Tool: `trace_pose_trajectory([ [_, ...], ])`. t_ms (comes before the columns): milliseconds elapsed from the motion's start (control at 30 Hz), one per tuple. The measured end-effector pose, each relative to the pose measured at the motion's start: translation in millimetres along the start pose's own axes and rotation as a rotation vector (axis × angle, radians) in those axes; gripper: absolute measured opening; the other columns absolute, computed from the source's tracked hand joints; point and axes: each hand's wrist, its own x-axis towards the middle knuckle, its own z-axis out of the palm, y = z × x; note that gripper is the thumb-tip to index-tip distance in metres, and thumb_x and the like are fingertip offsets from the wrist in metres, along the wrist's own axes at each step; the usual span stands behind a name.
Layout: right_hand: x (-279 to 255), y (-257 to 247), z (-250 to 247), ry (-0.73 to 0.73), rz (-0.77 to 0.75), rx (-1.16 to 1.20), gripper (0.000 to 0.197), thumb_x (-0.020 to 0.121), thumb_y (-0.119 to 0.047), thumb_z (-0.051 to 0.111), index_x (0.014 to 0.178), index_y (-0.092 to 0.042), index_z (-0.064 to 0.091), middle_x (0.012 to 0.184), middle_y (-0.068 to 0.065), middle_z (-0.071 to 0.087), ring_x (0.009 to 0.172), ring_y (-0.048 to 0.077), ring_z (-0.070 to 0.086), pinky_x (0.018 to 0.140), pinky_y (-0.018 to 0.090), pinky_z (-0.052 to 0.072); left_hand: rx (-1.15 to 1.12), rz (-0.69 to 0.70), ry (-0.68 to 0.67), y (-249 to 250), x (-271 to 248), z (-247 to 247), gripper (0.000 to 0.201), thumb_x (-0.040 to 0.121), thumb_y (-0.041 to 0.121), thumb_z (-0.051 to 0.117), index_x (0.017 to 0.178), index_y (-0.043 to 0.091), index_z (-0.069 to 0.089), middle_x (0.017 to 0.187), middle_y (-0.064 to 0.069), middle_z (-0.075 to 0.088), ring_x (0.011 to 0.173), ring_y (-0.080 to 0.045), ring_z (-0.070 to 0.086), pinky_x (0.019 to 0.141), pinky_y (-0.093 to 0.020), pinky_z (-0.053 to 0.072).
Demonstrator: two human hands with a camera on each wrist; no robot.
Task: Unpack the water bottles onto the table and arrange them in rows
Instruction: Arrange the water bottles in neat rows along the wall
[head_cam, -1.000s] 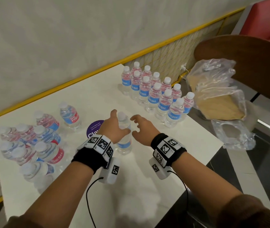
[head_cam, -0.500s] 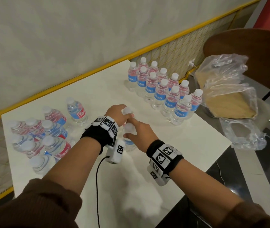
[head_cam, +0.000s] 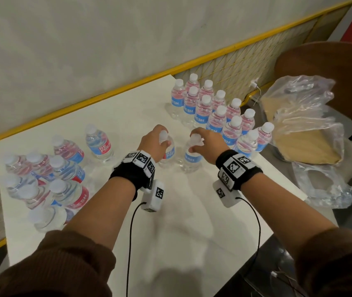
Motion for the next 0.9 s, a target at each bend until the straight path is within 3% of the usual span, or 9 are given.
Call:
trace_pose_trajectory([
  [100,30.9,-4.7,-2.9,-0.018,-0.016,-0.015,0.046,0.078,-0.018,0.073,0.12,-0.017,0.056,0.12,0.013,0.058,0.111,0.03,0.054,0.087,0.034,0.045,-0.041,0.009,-0.015,-0.6,3.0,-0.3,0.02,0.091,0.016,0.054,0.111,0.015,0.049,0.102,-0.009,0.056,0.091,-0.034,0.06,0.08,-0.041,0.054],
  [233,71.6,-16.0,-5.3,0.001,-0.045,-0.127,0.05,0.078,-0.023,0.073,0.125,-0.019,0.055,0.121,0.014,0.054,0.112,0.03,0.052,0.085,0.031,0.04,-0.082,0.019,-0.009,-7.1,2.8,4.0,0.016,0.091,0.019,0.055,0.105,0.021,0.049,0.097,-0.007,0.058,0.085,-0.036,0.064,0.08,-0.046,0.054],
  [300,91.3,-23.6,-6.6,0.032,-0.037,-0.172,0.054,0.078,-0.027,0.073,0.128,-0.02,0.054,0.122,0.014,0.053,0.114,0.03,0.052,0.09,0.034,0.042,-0.087,0.032,0.004,-10.8,3.4,4.7,0.017,0.091,0.019,0.056,0.106,0.021,0.049,0.096,-0.006,0.058,0.082,-0.035,0.064,0.078,-0.043,0.054],
  [400,116.1,-36.3,-7.9,0.064,-0.009,-0.227,0.053,0.08,-0.028,0.071,0.13,-0.018,0.053,0.123,0.015,0.055,0.115,0.032,0.052,0.096,0.038,0.044,-0.074,0.071,0.022,-16.1,4.2,6.5,0.023,0.09,0.014,0.056,0.113,0.017,0.05,0.102,-0.005,0.058,0.091,-0.026,0.058,0.078,-0.027,0.043],
  [467,133.7,-49.1,-8.6,0.059,-0.008,-0.273,0.045,0.084,-0.026,0.065,0.126,-0.016,0.055,0.12,0.014,0.058,0.112,0.032,0.054,0.093,0.037,0.046,-0.061,0.091,0.029,-17.3,4.4,6.8,0.025,0.09,0.012,0.055,0.115,0.016,0.051,0.105,-0.006,0.057,0.095,-0.024,0.053,0.078,-0.024,0.037],
  [567,160.3,-71.7,-10.3,-0.007,-0.007,-0.397,0.034,0.086,-0.028,0.056,0.117,-0.014,0.058,0.12,0.009,0.059,0.113,0.029,0.054,0.091,0.033,0.042,-0.058,0.089,0.013,-17.4,6.3,6.5,0.026,0.091,0.014,0.054,0.116,0.018,0.049,0.108,-0.007,0.057,0.099,-0.026,0.054,0.083,-0.03,0.041],
  [733,196.5,-94.7,-12.3,-0.014,-0.033,-0.571,0.04,0.087,-0.029,0.06,0.122,-0.012,0.057,0.123,0.01,0.059,0.113,0.03,0.056,0.079,0.03,0.041,-0.056,0.101,-0.011,-21.4,7.8,4.5,0.027,0.093,0.016,0.052,0.119,0.021,0.047,0.114,-0.004,0.054,0.104,-0.024,0.053,0.088,-0.034,0.044],
  [900,215.1,-104.9,-4.7,0.012,-0.055,-0.601,0.041,0.086,-0.029,0.063,0.122,-0.009,0.059,0.122,0.01,0.06,0.113,0.028,0.056,0.081,0.029,0.044,-0.076,0.088,-0.033,-21.9,9.5,4.5,0.027,0.094,0.019,0.051,0.12,0.023,0.045,0.116,-0.002,0.053,0.107,-0.023,0.052,0.092,-0.04,0.046],
])
